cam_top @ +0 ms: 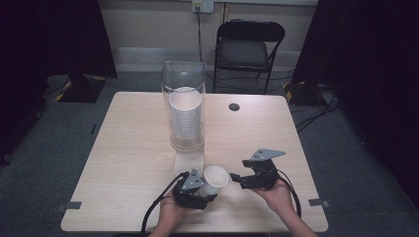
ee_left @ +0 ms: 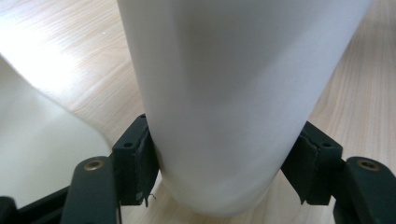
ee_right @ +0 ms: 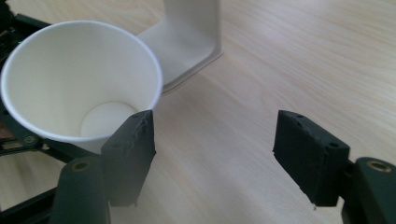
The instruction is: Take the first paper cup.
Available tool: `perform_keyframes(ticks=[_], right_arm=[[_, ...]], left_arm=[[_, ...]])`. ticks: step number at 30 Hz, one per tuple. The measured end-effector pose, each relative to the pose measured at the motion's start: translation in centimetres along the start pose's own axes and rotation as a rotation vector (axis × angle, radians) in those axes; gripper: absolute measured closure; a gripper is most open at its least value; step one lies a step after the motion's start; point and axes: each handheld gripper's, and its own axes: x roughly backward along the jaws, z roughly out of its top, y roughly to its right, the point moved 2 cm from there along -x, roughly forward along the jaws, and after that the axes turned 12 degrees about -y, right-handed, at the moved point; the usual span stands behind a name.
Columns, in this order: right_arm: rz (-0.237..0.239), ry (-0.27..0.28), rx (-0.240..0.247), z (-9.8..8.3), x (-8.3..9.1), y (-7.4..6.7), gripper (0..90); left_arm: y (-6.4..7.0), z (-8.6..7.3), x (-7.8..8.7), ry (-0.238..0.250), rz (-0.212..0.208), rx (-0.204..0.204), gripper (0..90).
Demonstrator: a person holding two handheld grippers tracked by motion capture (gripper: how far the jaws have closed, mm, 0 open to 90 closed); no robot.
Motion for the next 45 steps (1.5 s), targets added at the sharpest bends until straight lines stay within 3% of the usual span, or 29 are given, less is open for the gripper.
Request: perform_keyframes(ticks=[2,6,9,15,20,29,33,35,36,39,43,45], right_arm=[[0.019,-0.004,0.012,0.1,-0.2,-0.4,34.8],[0.056,-0.006,0.001,0.2,-0.5,-0.5,37.7],[0.054,0.007,-0.013,0.3,-0.3,-0.5,37.7],[0.076,0.021,-0.01,0.7,0.0,-0.9,39.4],[0.105,-0.002,-0.007,0.6,-0.5,-1.1,45.0],[0.109,0.047,-0.036,1.1,0.5,-1.0,43.4],[0.094,0.018,-0.006,1.3,0.1,-1.5,45.2],[0.099,-0.018,0.009,1.0,-0.7,-1.7,49.7],[0.108,-0.03,0.014,0.9,-0.9,-1.9,54.0],[0.115,-0.058,0.027,0.8,-1.5,-2.1,66.8],[0.116,-0.062,-0.019,0.6,-1.6,-1.5,79.3],[0.129,-0.058,-0.039,0.4,-1.6,-1.1,83.9]], left_arm=[[-0.1,0.0,-0.2,-0.036,0.02,-0.018,34.0],[-0.4,-0.2,-0.3,-0.039,0.026,-0.013,33.9],[-0.4,0.0,-0.3,-0.012,0.021,-0.007,33.9],[-0.3,0.0,-0.7,-0.077,0.047,-0.04,33.8],[-0.4,-0.1,-0.7,-0.078,0.051,-0.035,33.7],[0.0,0.2,-0.8,-0.079,0.059,-0.038,33.9],[0.4,0.4,-0.9,-0.081,0.05,-0.053,33.8],[0.5,0.5,-0.9,-0.078,0.051,-0.06,33.8],[0.5,0.5,-0.8,-0.093,0.056,-0.069,33.8],[0.7,0.6,-1.0,-0.08,0.051,-0.081,33.5],[0.9,0.7,-1.0,-0.064,0.065,-0.094,32.5],[0.9,0.7,-1.0,-0.062,0.063,-0.078,30.1]])
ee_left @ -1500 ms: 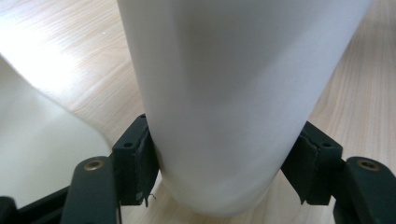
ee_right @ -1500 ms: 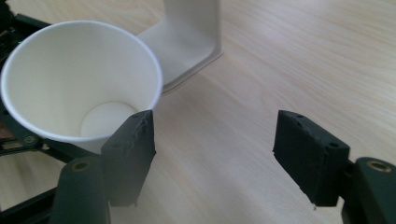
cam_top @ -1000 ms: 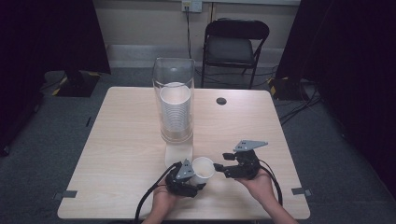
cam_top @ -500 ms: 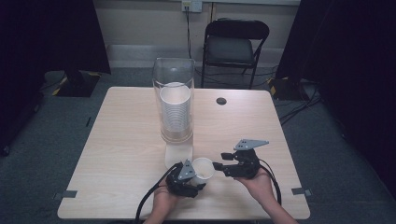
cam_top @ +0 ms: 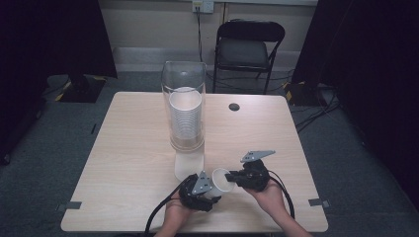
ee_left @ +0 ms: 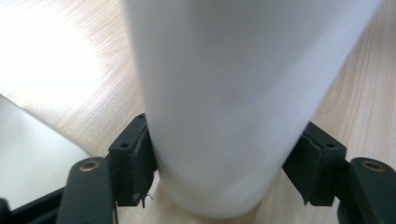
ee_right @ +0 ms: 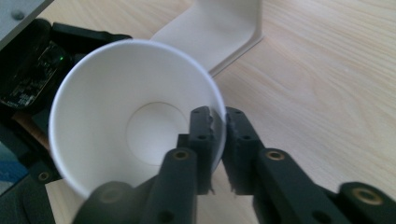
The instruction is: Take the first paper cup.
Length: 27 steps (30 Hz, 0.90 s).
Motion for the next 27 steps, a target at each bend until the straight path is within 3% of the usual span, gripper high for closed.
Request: perform_keyframes(ticks=[1,6,8,10,11,14,16,18,24,27], right_arm=[[0.009,0.006,-0.015,-0.1,0.1,0.2,84.4],[0.005,0.028,-0.077,-0.2,1.0,1.5,85.9],[-0.007,0.036,-0.101,-0.4,1.6,2.2,86.3],[-0.025,0.041,-0.12,-0.4,2.0,2.8,86.1],[-0.045,0.049,-0.13,-0.5,2.2,3.2,81.5],[-0.063,0.048,-0.163,-0.6,2.3,3.9,60.4],[-0.078,0.05,-0.167,-0.6,2.2,4.1,52.4],[-0.096,0.085,-0.166,-0.5,2.5,4.3,40.4],[-0.109,0.172,-0.127,-0.8,4.3,5.3,29.0],[-0.134,0.172,-0.125,-1.4,4.9,6.4,25.6]], left_arm=[[-0.2,-0.1,0.1,-0.031,0.009,0.001,29.2],[-0.6,-0.7,0.2,-0.071,0.021,0.031,24.4],[-0.8,-0.9,0.3,-0.048,0.013,0.05,24.4],[-1.1,-1.0,0.7,-0.059,0.021,0.045,24.7],[-1.1,-1.0,0.7,-0.043,0.02,0.077,24.7],[-1.4,-1.3,0.9,-0.037,0.019,0.097,24.5],[-1.7,-1.4,1.3,-0.045,0.029,0.116,24.2],[-2.1,-1.5,1.8,-0.033,0.027,0.137,23.8],[-3.4,-2.1,3.0,-0.02,0.046,0.198,22.9],[-3.9,-2.4,3.4,-0.023,0.065,0.215,22.1]])
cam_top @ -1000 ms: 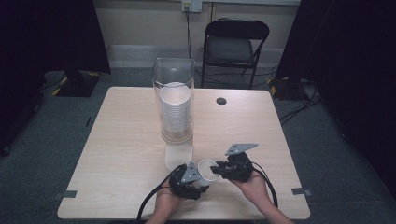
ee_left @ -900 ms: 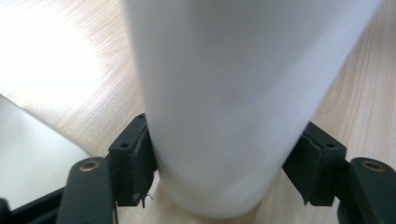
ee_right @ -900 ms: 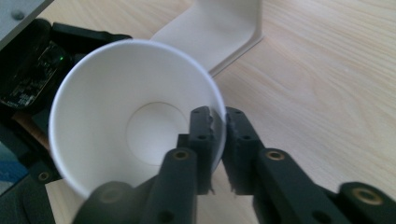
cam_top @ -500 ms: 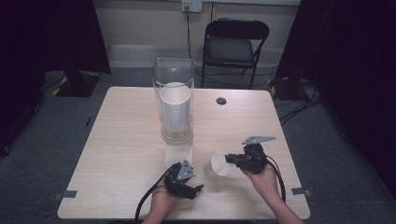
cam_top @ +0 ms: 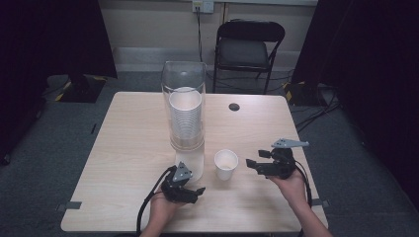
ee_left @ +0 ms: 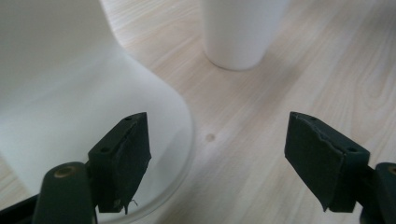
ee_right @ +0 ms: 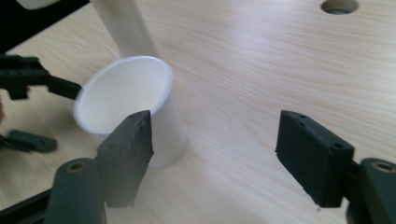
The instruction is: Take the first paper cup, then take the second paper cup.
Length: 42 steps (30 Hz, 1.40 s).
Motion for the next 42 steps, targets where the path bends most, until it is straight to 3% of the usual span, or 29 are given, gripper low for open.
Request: perform_keyframes(ticks=[3,5,6,7,8,9,14,16,17,19,25,27,28,30,34,37,38,39,40,42], right_arm=[[-0.045,-0.047,0.028,-1.0,-0.4,1.3,21.7],[-0.063,-0.066,0.056,-1.9,-1.2,1.9,21.7],[-0.071,-0.094,0.066,-2.3,-1.6,2.1,21.6],[-0.085,-0.127,0.077,-2.5,-2.2,2.2,20.8],[-0.095,-0.146,0.082,-2.7,-2.5,2.3,20.2],[-0.094,-0.164,0.076,-2.9,-3.1,2.4,20.2],[-0.097,-0.218,0.087,-3.8,-4.7,2.3,19.5],[-0.097,-0.217,0.114,-4.3,-5.0,2.2,19.4],[-0.115,-0.226,0.125,-4.7,-5.1,2.2,18.7],[-0.144,-0.214,0.155,-5.1,-5.3,2.2,13.9],[-0.146,-0.151,0.143,-5.6,-5.6,2.1,9.2],[-0.152,-0.152,0.137,-5.6,-5.7,2.1,8.7],[-0.154,-0.154,0.129,-5.6,-5.7,2.1,8.7],[-0.163,-0.155,0.122,-5.7,-5.6,2.0,8.7],[-0.178,-0.15,0.106,-5.8,-5.6,1.8,8.7],[-0.178,-0.149,0.105,-5.8,-5.6,1.8,8.6],[-0.179,-0.149,0.106,-5.8,-5.6,1.8,8.6],[-0.18,-0.15,0.106,-5.7,-5.6,1.8,8.6],[-0.18,-0.15,0.106,-5.7,-5.6,1.8,8.6],[-0.181,-0.152,0.104,-5.7,-5.6,1.8,8.6]], left_arm=[[-0.6,-0.1,0.3,0.021,0.001,0.034,21.3],[-1.0,-0.2,0.5,0.01,0.025,0.036,20.6],[-1.1,-0.2,0.5,0.024,0.017,0.06,20.3],[-1.3,-0.2,0.6,0.019,0.027,0.044,19.8],[-1.4,-0.3,0.7,0.019,0.022,0.067,19.5],[-1.7,-0.3,0.8,0.013,0.041,0.049,19.1],[-2.6,-0.3,1.1,0.03,0.041,0.097,17.4],[-2.9,-0.2,1.3,0.033,0.052,0.11,17.0],[-3.2,-0.1,1.4,0.035,0.058,0.107,16.2],[-3.5,-0.1,1.5,0.052,0.06,0.138,15.7],[-4.6,-0.2,2.2,0.073,0.098,0.174,15.5],[-4.7,0.0,2.6,0.096,0.103,0.192,15.2],[-4.8,0.1,2.8,0.088,0.116,0.175,15.2],[-5.0,0.2,3.1,0.101,0.118,0.181,15.3],[-5.8,0.3,3.6,0.149,0.133,0.234,15.3],[-6.5,0.2,3.9,0.16,0.151,0.239,16.0],[-6.6,0.3,4.0,0.191,0.147,0.267,16.2],[-6.8,0.3,4.1,0.185,0.155,0.256,16.2],[-6.7,0.4,4.1,0.209,0.147,0.269,16.2],[-6.7,0.5,4.0,0.216,0.141,0.241,16.3]])
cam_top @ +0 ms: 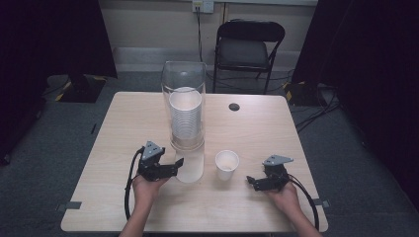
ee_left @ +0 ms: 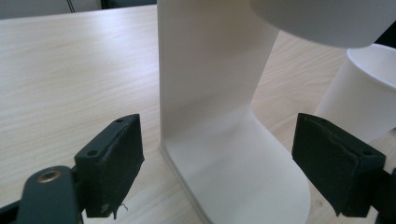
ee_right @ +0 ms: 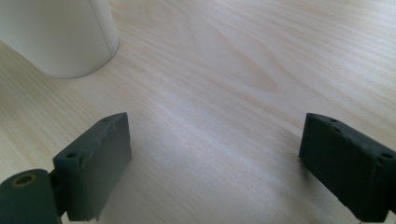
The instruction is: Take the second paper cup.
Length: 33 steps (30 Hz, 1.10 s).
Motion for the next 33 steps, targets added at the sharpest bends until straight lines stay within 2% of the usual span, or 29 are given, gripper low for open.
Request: perform_keyframes(ticks=[4,7,8,10,11,14,15,19,22,25,27,28,30,33], right_arm=[[0.0,0.0,0.0,0.0,0.0,0.0,8.6],[0.0,0.0,0.0,0.0,0.0,0.0,8.6],[0.0,0.0,0.0,0.0,0.0,0.0,8.6],[0.0,0.0,0.0,0.0,0.0,0.0,8.5],[0.0,0.0,0.0,0.0,0.0,0.0,8.6],[0.0,0.0,0.0,0.0,0.0,0.0,8.6],[0.0,0.0,0.0,0.0,0.0,0.0,8.6],[0.001,0.002,0.002,0.0,0.0,0.0,8.6],[0.0,0.002,0.002,0.0,0.0,0.0,8.6],[0.0,0.0,0.0,0.0,0.0,0.0,8.6],[0.0,0.002,0.001,0.0,0.0,0.0,8.6],[-0.001,0.0,-0.001,0.0,0.0,0.0,8.5],[0.0,0.001,-0.002,0.0,0.0,0.0,8.5],[0.001,0.001,-0.002,0.0,0.0,0.0,8.5]], left_arm=[[0.4,0.8,-0.2,0.018,-0.006,-0.035,16.3],[0.8,1.7,-0.1,0.061,-0.005,-0.063,16.9],[1.0,2.0,-0.2,0.073,-0.017,-0.058,17.6],[1.4,2.3,-0.1,0.104,-0.011,-0.082,18.0],[1.6,2.5,0.0,0.101,0.001,-0.102,18.9],[2.1,2.7,0.2,0.125,-0.012,-0.14,19.8],[2.2,2.8,0.2,0.136,-0.036,-0.128,20.4],[2.4,3.0,0.3,0.125,-0.056,-0.144,19.0],[2.4,3.2,0.3,0.135,-0.062,-0.115,19.2],[2.3,3.4,0.4,0.156,-0.072,-0.102,21.7],[2.4,3.5,0.4,0.166,-0.076,-0.11,27.3],[2.4,3.5,0.4,0.171,-0.064,-0.121,32.8],[2.1,3.5,0.2,0.182,-0.082,-0.138,34.7],[2.1,3.4,0.1,0.187,-0.082,-0.158,36.0]])
